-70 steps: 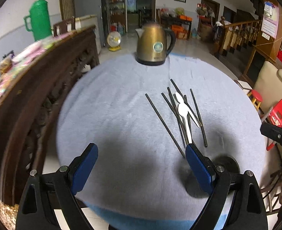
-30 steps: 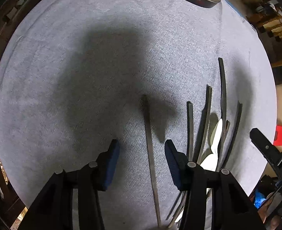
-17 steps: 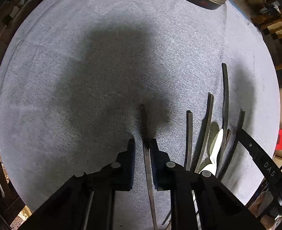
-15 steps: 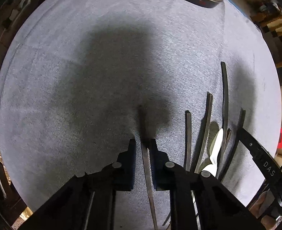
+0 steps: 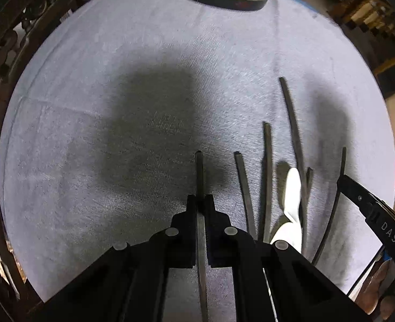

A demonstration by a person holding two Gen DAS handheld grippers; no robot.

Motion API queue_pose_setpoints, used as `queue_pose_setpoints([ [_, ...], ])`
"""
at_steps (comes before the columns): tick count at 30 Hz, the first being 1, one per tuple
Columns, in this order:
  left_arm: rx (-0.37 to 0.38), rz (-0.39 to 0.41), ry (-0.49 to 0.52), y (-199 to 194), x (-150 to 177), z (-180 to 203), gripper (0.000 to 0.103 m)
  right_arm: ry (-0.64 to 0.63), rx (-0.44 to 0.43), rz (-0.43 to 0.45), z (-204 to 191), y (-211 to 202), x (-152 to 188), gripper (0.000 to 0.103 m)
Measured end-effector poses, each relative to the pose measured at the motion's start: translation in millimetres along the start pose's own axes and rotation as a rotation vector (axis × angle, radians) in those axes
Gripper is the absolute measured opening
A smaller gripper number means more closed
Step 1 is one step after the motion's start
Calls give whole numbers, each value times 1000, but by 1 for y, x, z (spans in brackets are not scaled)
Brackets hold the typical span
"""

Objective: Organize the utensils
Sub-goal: 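Close the left tool on one dark chopstick while the right tool closes on another, then lift both held chopsticks off the cloth and turn them upright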

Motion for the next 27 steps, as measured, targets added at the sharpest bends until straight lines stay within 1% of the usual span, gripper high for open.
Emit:
queue_pose_setpoints([
  [3,16,53,5,-20,4,-2,5,-9,-31,37,-2,-18,5,6],
  [8,31,149,17,-67,22,-9,5,-27,-68,105,-3,-55,17,6],
  [11,65,205,13,-92,36,-19,5,-33,-97,143,-8,-75,24,6],
  [12,73,220,13,-96,46,-20,5,-37,-106,162,-10,-84,28,6],
  [13,85,236,12,-94,56,-20,5,-44,-109,174,-15,-90,27,6],
  [17,122,291,10,-115,79,-19,5,-87,-113,247,-28,-113,37,6],
  [20,142,360,5,-139,101,-24,5,-118,-130,301,-37,-139,52,6],
  [23,145,426,5,-155,113,-29,5,-156,-132,365,-47,-161,68,6],
  [25,146,473,7,-168,128,-31,5,-174,-127,397,-52,-174,79,6],
  [26,144,482,8,-164,129,-30,5,-183,-123,410,-54,-178,84,6],
  [27,142,499,9,-169,136,-31,5,-193,-119,424,-57,-183,89,6],
])
Point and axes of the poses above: each gripper's, at about its wrist camera, not at the fingertips, and y roughly the way its jaws point, z to its right, x to its underside, the point moved 10 cm from there along y, roughly the way its jaws point, and after that the axes turned 11 degrees about -x, right-handed, at the moved point
